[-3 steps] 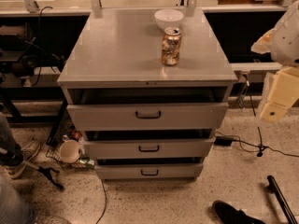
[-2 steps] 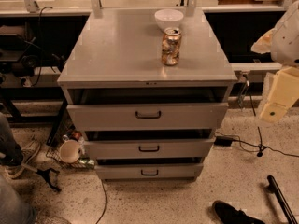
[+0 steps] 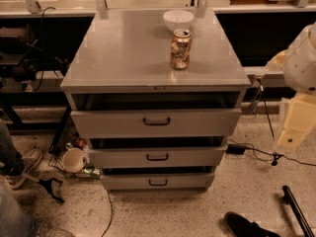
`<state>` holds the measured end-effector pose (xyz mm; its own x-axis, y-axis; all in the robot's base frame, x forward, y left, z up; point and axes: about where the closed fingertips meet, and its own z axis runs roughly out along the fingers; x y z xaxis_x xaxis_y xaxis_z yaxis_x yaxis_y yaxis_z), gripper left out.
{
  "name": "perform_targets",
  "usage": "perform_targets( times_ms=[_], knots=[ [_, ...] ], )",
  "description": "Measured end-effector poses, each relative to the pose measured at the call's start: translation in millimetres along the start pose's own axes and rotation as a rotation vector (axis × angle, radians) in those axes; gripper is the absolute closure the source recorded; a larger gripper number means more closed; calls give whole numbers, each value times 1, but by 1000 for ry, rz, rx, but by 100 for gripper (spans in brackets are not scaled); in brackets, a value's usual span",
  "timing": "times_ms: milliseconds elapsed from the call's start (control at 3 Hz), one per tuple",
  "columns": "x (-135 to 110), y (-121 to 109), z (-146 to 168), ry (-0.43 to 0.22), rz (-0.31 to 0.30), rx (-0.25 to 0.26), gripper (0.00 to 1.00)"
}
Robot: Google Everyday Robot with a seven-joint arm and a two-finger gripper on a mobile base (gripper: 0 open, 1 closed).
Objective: Open top drawer
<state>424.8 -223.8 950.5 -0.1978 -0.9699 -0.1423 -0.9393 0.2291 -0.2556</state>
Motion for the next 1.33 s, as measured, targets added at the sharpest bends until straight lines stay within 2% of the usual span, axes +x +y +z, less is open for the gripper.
perform_targets(
  times_ms=[333, 667, 1000, 1333],
  knots=[
    [-1, 20, 50, 3, -52, -57, 0],
    [-14, 32, 107, -22, -102, -101, 0],
    [-14, 32, 107, -22, -102, -101, 0],
    [-17, 35, 128, -16, -105, -117, 0]
  ],
)
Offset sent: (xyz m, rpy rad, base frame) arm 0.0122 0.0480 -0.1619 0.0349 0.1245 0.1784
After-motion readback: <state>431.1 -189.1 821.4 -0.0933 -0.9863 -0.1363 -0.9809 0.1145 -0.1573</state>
